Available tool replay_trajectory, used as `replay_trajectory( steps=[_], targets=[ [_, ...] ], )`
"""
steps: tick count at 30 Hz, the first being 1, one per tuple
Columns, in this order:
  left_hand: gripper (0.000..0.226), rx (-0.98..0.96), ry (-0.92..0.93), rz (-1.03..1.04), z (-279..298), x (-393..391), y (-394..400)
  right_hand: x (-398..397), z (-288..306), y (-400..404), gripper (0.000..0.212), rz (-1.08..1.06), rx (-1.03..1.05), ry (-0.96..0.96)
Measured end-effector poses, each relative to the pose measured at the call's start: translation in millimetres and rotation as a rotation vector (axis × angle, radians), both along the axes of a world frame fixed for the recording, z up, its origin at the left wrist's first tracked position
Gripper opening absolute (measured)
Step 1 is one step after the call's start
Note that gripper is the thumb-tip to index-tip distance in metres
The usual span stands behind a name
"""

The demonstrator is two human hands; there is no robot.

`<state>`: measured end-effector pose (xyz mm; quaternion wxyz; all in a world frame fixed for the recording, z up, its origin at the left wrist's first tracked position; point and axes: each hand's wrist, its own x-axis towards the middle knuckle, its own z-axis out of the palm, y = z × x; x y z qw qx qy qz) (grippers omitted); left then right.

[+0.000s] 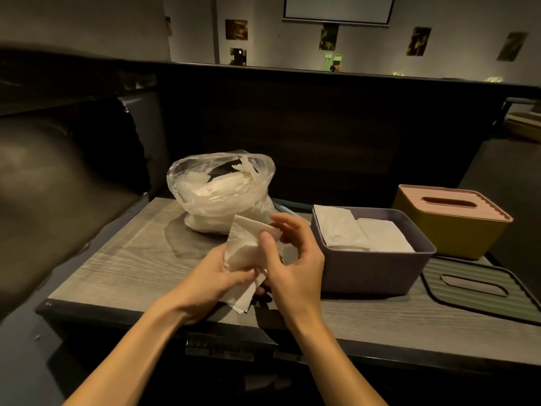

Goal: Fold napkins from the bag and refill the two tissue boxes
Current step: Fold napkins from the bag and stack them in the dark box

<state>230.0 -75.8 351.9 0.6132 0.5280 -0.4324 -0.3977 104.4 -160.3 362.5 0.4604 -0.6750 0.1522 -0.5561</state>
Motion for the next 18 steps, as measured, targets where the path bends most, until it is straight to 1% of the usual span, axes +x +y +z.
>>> replay_trajectory(
  steps=[2, 4, 7, 10, 12, 14, 16, 18],
  targets=[
    [0.052, -0.010, -0.001, 0.000, 3, -2, 1, -1, -1, 1, 0.036, -0.015, -0.030, -0.028],
    [0.049, -0.007, -0.017, 0.019, 5, -4, 1, -3, -2, 1, 0.038, -0.061, -0.116, -0.081],
    [0.028, 0.032, -0.037, 0.044, 6, -6, 0, -5, -2, 1, 0.032, -0.152, -0.225, -0.186],
    [0.025, 0.079, -0.048, 0.095, 10, -8, 1, -8, -2, 4, 0.025, -0.225, -0.299, -0.269],
    [0.023, 0.098, 0.015, 0.093, 13, -9, 1, -12, -3, 8, 0.025, -0.275, -0.347, -0.315],
    [0.025, 0.090, 0.134, 0.136, 13, -8, 0, -16, -6, 11, 0.036, -0.305, -0.374, -0.337],
    [0.028, 0.069, 0.266, 0.205, 14, -7, 0, -15, -9, 14, 0.044, -0.279, -0.384, -0.345],
    [0.033, 0.042, 0.392, 0.219, 17, -6, 1, -10, -10, 16, 0.048, -0.186, -0.349, -0.296]
  ],
)
